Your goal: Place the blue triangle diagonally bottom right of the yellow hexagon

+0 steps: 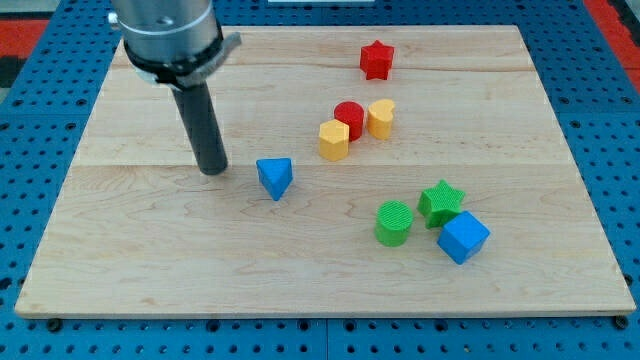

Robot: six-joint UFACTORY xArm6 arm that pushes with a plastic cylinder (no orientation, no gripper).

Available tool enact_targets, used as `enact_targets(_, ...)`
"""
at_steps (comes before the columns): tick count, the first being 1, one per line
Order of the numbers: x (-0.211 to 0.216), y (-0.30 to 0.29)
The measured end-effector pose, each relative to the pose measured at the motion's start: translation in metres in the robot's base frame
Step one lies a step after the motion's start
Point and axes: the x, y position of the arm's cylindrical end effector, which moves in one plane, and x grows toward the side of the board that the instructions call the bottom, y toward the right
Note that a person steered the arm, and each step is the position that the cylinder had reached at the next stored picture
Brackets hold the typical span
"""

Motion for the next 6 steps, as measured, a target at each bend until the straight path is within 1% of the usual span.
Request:
enact_targets(1,0.007,0.061)
enact_targets(2,0.005,0.101)
enact_targets(3,-0.020,0.091)
enact_targets(4,-0.017,0.117)
enact_targets(5,0.032,0.165)
enact_targets(6,0.038,0.187)
